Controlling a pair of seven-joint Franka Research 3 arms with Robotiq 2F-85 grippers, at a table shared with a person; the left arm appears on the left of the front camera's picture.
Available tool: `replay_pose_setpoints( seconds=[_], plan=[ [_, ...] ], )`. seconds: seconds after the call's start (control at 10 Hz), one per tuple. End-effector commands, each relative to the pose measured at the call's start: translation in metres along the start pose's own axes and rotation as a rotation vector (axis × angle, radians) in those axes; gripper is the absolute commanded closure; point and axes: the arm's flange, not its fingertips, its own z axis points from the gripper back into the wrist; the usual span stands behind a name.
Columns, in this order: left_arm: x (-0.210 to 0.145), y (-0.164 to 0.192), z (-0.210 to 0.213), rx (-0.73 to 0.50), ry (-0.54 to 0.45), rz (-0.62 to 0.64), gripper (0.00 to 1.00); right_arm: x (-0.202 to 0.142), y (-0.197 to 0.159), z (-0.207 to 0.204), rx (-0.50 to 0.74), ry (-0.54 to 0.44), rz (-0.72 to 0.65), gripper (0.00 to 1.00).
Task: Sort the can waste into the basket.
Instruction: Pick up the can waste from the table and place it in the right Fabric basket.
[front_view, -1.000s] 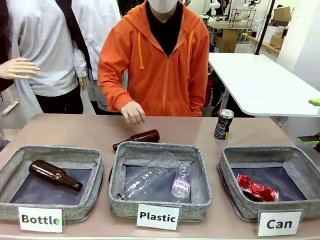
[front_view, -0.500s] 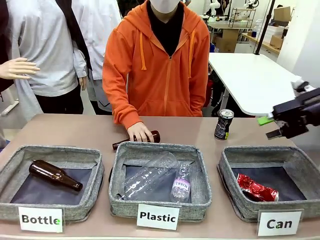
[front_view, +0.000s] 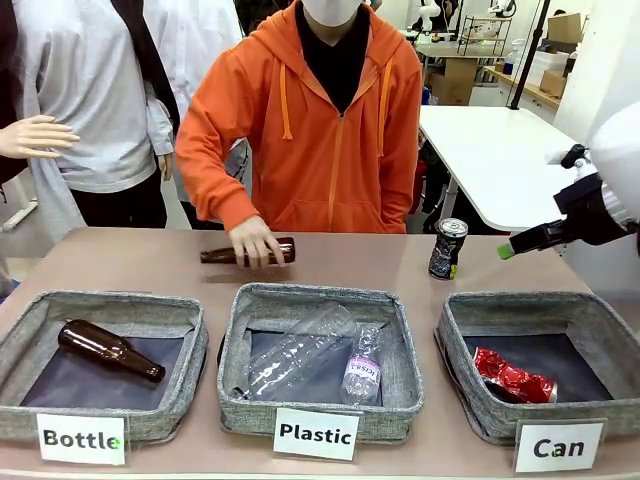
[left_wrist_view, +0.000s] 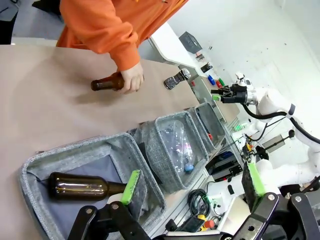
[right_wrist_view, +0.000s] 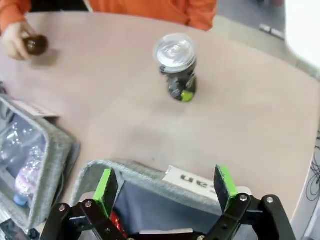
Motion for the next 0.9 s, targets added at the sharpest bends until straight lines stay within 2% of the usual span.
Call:
replay_pose_setpoints(
  seconds=[0.0, 0.3, 0.4, 0.5, 0.6, 0.7, 0.8],
  plan=[
    [0.002, -0.003, 0.002, -0.012, -0.001, 0.010, 0.00, 0.008, -0.008, 0.006, -0.008, -0.005, 0.004, 0.00],
    [0.002, -0.003, 0.002, -0.012, -0.001, 0.010, 0.00, -0.001, -0.001, 0.000, -0.003, 0.002, 0.000, 0.00],
    [0.002, -0.003, 0.002, -0.012, -0.001, 0.010, 0.00, 0.001, -0.009, -0.009, 0.086, 0.006, 0.064, 0.00],
    [0.000, 0.000, 0.000, 0.000, 0.000, 0.000, 0.00, 0.006, -0.024, -0.014, 0.147, -0.033, 0.088, 0.00],
    [0.012, -0.033, 0.050, -0.061, -0.091, 0.052, 0.00, 0.010, -0.036, -0.022, 0.182, -0.055, 0.129, 0.00],
    [0.019, -0.055, 0.101, -0.018, -0.109, 0.016, 0.00, 0.017, -0.044, -0.036, 0.178, -0.042, 0.168, 0.00],
    [0.020, -0.066, 0.141, 0.024, -0.104, 0.000, 0.00, 0.023, -0.051, -0.053, 0.229, -0.048, 0.233, 0.00]
  ],
)
